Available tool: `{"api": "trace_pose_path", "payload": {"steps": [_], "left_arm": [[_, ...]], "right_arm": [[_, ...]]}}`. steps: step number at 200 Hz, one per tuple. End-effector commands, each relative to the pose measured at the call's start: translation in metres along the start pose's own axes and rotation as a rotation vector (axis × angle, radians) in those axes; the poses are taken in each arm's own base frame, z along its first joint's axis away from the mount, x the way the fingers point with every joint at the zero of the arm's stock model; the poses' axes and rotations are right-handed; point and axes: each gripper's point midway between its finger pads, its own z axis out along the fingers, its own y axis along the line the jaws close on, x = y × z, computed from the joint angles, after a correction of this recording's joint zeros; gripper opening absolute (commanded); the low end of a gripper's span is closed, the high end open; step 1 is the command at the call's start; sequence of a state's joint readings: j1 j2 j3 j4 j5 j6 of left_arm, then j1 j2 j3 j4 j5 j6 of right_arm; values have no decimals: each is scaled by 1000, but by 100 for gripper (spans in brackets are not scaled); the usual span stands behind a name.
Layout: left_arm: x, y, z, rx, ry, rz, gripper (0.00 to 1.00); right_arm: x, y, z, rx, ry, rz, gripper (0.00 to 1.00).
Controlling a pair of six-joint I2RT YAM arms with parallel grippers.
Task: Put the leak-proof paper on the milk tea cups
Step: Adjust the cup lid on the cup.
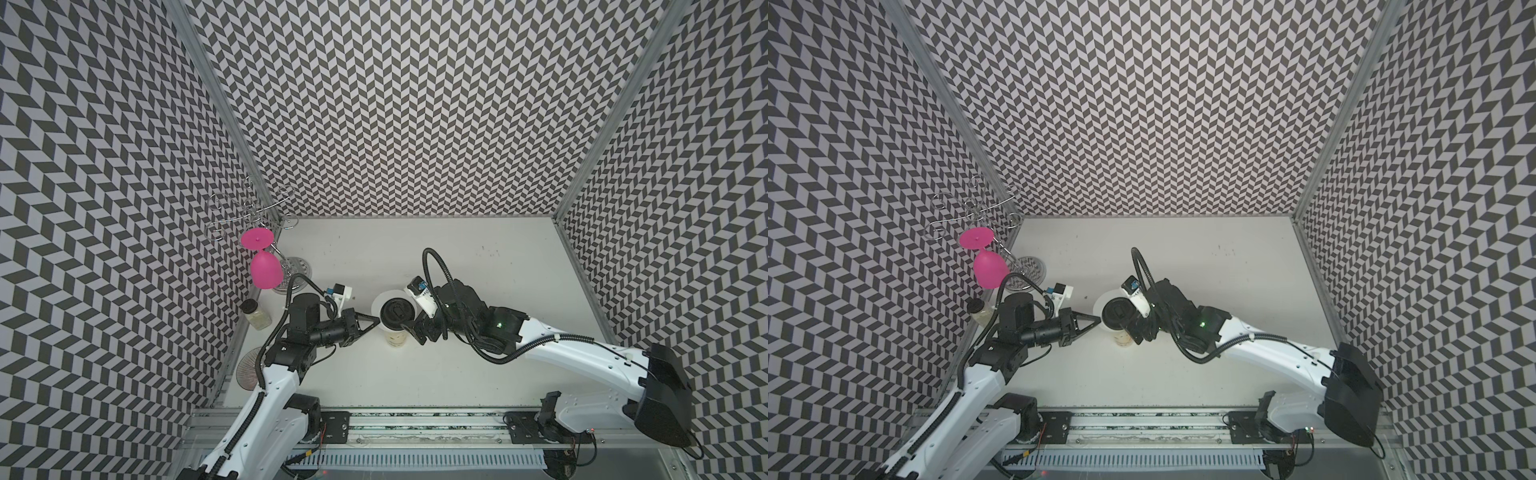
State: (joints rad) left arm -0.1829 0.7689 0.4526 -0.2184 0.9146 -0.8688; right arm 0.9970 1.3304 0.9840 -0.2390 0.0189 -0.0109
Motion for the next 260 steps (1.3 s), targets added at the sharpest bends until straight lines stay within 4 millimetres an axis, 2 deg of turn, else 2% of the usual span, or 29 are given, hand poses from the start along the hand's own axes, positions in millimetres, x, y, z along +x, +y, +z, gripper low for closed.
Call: {"api": "trace_pose_path", "payload": {"steps": [1,41,63,92,114,162,260], "left_arm": [[6,1,-1,7,14,-4,2],[5,0,-1,7,8,0,2],[4,0,-1,5,2,0,2],[3,0,0,7,2,-1,2],[2,0,-1,6,-1,0,2],[3,0,-1,7,0,-2,1],[7,2,-1,5,12,-5,0]], "right_arm": [[-24,1,-1,12,-74,-2,92],[-31,5,-11,-15,-100,4,93],[-36,-2,-24,21,-123,29,93],[-30,-5,-39,30,-159,38,93],[-22,-8,-43,41,-149,71,91],[-3,-25,-34,133,-83,141,83],[-14,-22,-12,122,-64,119,80]]}}
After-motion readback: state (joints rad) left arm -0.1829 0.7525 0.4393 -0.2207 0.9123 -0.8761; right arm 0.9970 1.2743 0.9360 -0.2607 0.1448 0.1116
